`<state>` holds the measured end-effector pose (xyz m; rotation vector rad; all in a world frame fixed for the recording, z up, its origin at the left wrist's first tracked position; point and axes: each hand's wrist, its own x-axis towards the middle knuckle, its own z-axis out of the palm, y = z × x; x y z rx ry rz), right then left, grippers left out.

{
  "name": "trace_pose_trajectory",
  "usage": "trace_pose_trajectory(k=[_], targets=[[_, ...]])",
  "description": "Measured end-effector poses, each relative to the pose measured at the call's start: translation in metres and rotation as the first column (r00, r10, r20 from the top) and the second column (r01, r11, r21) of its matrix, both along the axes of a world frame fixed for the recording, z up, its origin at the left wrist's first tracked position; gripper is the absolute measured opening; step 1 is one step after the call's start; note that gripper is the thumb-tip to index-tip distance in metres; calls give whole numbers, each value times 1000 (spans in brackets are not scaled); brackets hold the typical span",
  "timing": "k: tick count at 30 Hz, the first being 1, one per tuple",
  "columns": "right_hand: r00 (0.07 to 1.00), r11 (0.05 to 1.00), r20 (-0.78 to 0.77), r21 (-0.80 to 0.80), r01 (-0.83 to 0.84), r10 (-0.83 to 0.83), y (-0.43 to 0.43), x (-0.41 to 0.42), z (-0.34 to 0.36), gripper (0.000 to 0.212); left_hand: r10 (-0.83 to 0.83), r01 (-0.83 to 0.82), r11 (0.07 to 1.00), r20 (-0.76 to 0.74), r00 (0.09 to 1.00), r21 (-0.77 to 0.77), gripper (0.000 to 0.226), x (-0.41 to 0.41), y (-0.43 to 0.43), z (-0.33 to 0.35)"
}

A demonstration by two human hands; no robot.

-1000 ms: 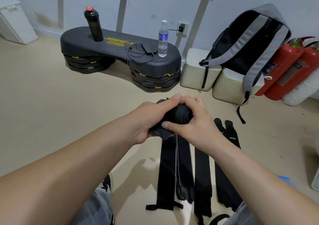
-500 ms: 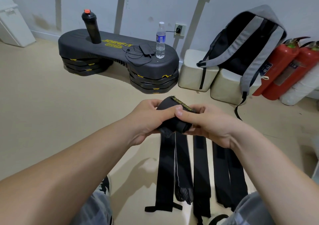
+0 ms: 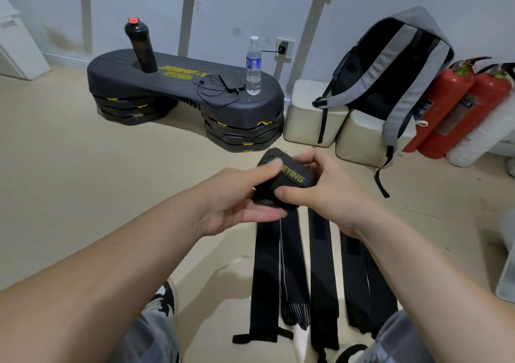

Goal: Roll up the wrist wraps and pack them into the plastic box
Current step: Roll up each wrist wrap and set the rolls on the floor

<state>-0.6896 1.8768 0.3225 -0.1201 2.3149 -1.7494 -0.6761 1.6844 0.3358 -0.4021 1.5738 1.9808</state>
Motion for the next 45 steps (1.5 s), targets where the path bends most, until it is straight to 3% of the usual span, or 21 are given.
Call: trace_pose_trajectory(k=[8, 12, 15, 18, 21, 24, 27, 32, 39, 42, 45], targets=[[963, 967, -224, 235, -95, 149, -15, 11, -7, 52, -182, 173, 929, 3, 983, -327, 80, 1, 3, -6], [954, 972, -265, 221, -80, 139, -17, 14, -5, 57, -187, 171, 927, -16, 982, -334, 81, -1, 2, -6], [978, 993, -183, 78, -84, 97, -16, 11, -1, 63, -123, 96, 952, -78, 989, -291, 70, -2, 1, -6], [997, 980, 67, -198, -31, 45, -12, 4, 3, 64, -60, 15, 966, -166, 984, -259, 61, -3, 0, -4], [955, 937, 256, -345, -53, 148, -7, 1, 5, 48, -40, -26, 968, -252, 967, -251, 53, -2, 0, -2], [903, 910, 356, -406, -83, 241, -5, 2, 9, 50, -72, -25, 962, -340, 938, -272, 42, 0, -3, -2], [890, 928, 401, -367, -61, 217, -3, 1, 11, 55, -159, 26, 954, -428, 890, -299, 37, 6, -6, -4], [905, 939, 410, -343, 33, 118, -1, 4, 11, 35, -261, 68, 922, -482, 836, -382, 43, 15, -5, -9], [948, 957, 317, -284, 65, 29, -1, 1, 5, 23, -318, 94, 858, -378, 870, -505, 62, 14, -8, -13], [959, 972, 282, -233, 42, 26, -3, -2, 0, 18, -216, 61, 900, -320, 922, -432, 64, 12, -9, -16], [968, 972, 247, -235, 13, 46, -6, -4, -3, 10, -107, 32, 956, -246, 963, -290, 50, 12, -8, -13]])
